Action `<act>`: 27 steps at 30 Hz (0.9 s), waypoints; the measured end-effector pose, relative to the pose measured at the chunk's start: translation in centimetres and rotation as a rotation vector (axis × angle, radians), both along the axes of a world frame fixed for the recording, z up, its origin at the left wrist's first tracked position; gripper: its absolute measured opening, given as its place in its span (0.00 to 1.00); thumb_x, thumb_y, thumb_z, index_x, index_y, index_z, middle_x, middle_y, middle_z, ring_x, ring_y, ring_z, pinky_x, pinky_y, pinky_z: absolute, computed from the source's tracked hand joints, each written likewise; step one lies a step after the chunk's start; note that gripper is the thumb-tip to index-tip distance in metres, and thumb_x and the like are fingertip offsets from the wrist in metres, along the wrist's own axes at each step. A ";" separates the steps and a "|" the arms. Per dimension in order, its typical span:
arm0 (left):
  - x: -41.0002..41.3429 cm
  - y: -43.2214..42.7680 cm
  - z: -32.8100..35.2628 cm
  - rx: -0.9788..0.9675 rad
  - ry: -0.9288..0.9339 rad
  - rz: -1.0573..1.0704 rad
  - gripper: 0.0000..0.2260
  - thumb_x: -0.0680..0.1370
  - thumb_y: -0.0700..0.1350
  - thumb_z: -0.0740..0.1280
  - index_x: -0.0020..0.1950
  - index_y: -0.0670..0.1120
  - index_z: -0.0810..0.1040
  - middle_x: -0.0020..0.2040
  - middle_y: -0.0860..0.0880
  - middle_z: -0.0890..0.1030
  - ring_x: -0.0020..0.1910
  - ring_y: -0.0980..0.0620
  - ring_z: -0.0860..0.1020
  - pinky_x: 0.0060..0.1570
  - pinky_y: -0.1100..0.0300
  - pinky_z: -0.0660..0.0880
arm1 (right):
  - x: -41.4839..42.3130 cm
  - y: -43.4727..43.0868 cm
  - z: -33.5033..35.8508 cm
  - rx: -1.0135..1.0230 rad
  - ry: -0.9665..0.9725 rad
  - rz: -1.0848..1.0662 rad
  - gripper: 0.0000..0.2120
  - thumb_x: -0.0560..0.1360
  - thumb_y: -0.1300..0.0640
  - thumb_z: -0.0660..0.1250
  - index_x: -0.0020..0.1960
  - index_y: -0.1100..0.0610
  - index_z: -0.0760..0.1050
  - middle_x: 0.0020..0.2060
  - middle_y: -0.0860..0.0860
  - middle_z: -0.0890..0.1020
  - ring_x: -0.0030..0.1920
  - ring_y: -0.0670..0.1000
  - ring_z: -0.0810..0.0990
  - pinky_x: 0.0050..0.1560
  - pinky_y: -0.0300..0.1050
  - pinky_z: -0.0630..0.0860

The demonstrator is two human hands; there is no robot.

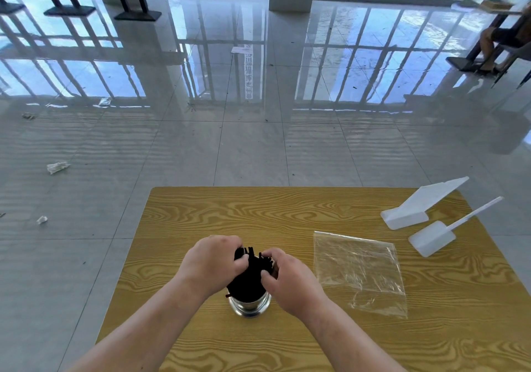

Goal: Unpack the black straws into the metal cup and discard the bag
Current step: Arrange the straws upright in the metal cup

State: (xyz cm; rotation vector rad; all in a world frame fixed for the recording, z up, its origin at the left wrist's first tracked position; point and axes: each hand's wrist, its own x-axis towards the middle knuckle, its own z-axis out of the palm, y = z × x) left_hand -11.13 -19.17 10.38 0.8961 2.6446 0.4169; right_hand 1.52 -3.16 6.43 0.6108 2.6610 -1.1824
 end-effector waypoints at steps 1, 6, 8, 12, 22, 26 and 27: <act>-0.1 0.0 0.1 0.016 0.002 -0.003 0.12 0.77 0.58 0.66 0.37 0.54 0.74 0.34 0.56 0.79 0.35 0.56 0.78 0.32 0.58 0.74 | 0.1 0.1 0.0 0.000 0.004 -0.007 0.17 0.78 0.43 0.63 0.66 0.38 0.72 0.40 0.41 0.81 0.37 0.42 0.79 0.34 0.36 0.70; -0.9 0.2 1.4 0.086 -0.025 -0.014 0.11 0.77 0.56 0.69 0.37 0.53 0.76 0.33 0.55 0.81 0.34 0.57 0.79 0.32 0.58 0.75 | 0.3 1.0 -0.2 0.006 0.036 -0.026 0.17 0.79 0.43 0.64 0.67 0.39 0.73 0.38 0.45 0.81 0.37 0.44 0.79 0.36 0.41 0.77; -1.1 0.4 2.2 0.096 -0.028 -0.016 0.10 0.77 0.55 0.70 0.38 0.53 0.79 0.33 0.55 0.81 0.33 0.57 0.79 0.31 0.60 0.74 | 0.3 1.2 -0.1 0.008 0.057 -0.029 0.16 0.79 0.44 0.64 0.67 0.39 0.74 0.38 0.44 0.81 0.38 0.42 0.79 0.36 0.38 0.75; -1.7 0.3 4.4 0.158 0.017 -0.012 0.10 0.78 0.54 0.72 0.38 0.54 0.79 0.31 0.56 0.79 0.28 0.59 0.75 0.28 0.65 0.65 | 0.2 1.4 0.4 0.003 0.135 -0.057 0.13 0.81 0.46 0.66 0.65 0.39 0.75 0.37 0.45 0.81 0.36 0.40 0.77 0.34 0.37 0.74; -5.3 -0.9 10.0 0.415 0.047 0.124 0.11 0.68 0.65 0.69 0.41 0.61 0.84 0.30 0.56 0.82 0.27 0.51 0.79 0.30 0.49 0.79 | 0.2 1.6 1.5 -0.075 0.189 -0.149 0.05 0.82 0.50 0.66 0.51 0.44 0.80 0.27 0.39 0.76 0.27 0.44 0.70 0.31 0.45 0.70; -5.6 -1.3 9.4 0.574 -0.011 0.206 0.09 0.70 0.63 0.70 0.44 0.61 0.85 0.30 0.54 0.84 0.24 0.52 0.81 0.27 0.48 0.82 | 0.3 0.9 2.3 -0.159 0.185 -0.157 0.08 0.80 0.46 0.66 0.45 0.45 0.81 0.28 0.42 0.76 0.28 0.43 0.70 0.31 0.44 0.70; -5.5 -1.3 9.1 0.650 -0.049 0.234 0.09 0.71 0.62 0.71 0.44 0.60 0.86 0.30 0.53 0.84 0.24 0.53 0.80 0.26 0.51 0.82 | 0.2 0.7 2.6 -0.224 0.188 -0.162 0.09 0.79 0.45 0.66 0.45 0.47 0.81 0.29 0.44 0.77 0.29 0.42 0.70 0.32 0.44 0.72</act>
